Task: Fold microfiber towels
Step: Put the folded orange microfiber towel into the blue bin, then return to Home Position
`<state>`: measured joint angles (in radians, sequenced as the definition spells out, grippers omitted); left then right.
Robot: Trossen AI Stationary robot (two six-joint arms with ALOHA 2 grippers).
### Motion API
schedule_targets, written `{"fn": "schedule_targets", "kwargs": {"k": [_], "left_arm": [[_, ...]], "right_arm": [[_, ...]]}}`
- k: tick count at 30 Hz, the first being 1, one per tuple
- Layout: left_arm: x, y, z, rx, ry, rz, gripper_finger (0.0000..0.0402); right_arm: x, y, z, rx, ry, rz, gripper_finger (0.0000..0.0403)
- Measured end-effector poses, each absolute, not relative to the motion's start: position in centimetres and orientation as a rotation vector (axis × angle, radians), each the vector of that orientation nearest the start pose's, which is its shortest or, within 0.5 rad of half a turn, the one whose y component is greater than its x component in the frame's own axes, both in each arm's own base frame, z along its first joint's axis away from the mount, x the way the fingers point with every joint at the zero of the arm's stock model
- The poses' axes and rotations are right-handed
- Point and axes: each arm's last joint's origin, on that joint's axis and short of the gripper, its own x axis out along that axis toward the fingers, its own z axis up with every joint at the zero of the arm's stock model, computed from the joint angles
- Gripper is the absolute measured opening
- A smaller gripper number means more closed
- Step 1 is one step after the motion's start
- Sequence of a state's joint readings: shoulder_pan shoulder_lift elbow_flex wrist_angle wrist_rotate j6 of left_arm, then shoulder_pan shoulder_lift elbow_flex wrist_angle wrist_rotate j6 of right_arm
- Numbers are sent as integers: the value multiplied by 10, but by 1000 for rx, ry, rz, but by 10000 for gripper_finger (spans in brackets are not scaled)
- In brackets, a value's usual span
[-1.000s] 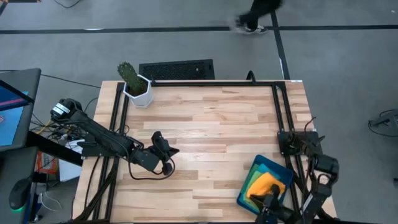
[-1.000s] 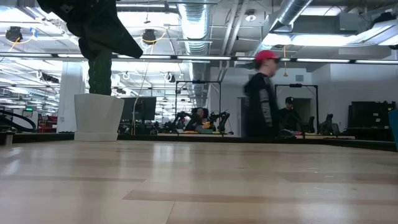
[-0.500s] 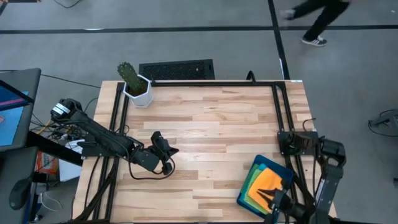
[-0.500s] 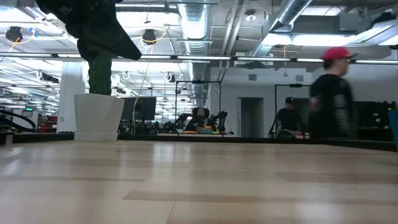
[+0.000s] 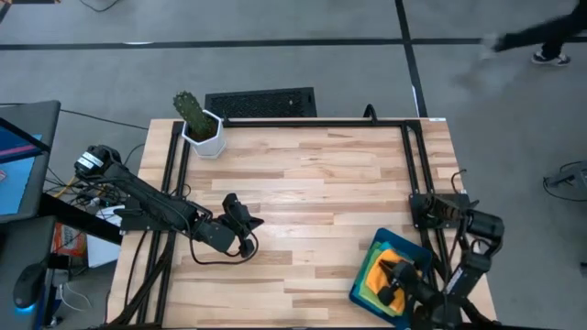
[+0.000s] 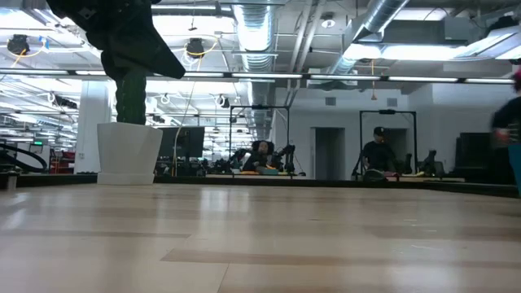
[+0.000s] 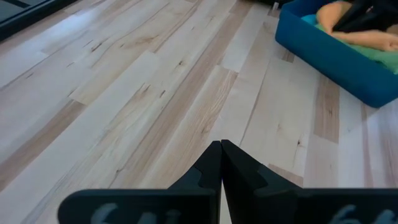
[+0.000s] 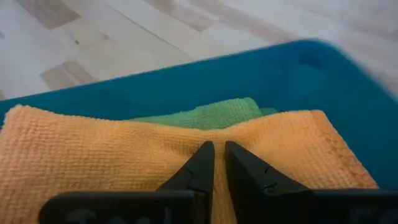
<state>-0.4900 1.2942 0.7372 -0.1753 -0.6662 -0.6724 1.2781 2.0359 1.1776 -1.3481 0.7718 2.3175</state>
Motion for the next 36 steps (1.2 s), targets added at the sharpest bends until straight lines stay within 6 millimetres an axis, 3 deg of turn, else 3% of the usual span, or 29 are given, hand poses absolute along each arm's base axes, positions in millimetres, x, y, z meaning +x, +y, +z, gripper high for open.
{"fn": "schedule_targets", "kwargs": {"k": [3, 6, 11, 16, 19, 21, 24, 30, 33, 36], "left_arm": [[233, -104, 218, -248, 522, 360, 0], [233, -104, 218, -247, 522, 360, 0], [233, -104, 218, -249, 524, 357, 0], [234, -104, 219, -247, 506, 375, 0], [236, -104, 226, -262, 482, 337, 0], [236, -103, 246, -259, 443, 288, 0], [228, -97, 288, -207, 351, 201, 0], [189, -77, 370, 9, 130, -66, 0], [161, -61, 398, 112, 37, 40, 0], [132, -43, 412, 53, -29, 198, 0]], "right_arm": [[111, 269, 111, 234, 627, -792, 66], [117, 266, 119, 196, 610, -803, 66], [123, 264, 167, 86, 569, -822, 66], [130, 255, 205, 127, 579, -734, 66], [134, 249, 221, 149, 439, -659, 66], [133, 241, 241, 158, 310, -581, 66], [135, 217, 277, 124, 249, -542, 66], [127, 137, 349, -8, 127, -584, 66], [110, 94, 375, -53, 50, -656, 65], [92, 61, 389, -14, 31, -713, 62]]}}
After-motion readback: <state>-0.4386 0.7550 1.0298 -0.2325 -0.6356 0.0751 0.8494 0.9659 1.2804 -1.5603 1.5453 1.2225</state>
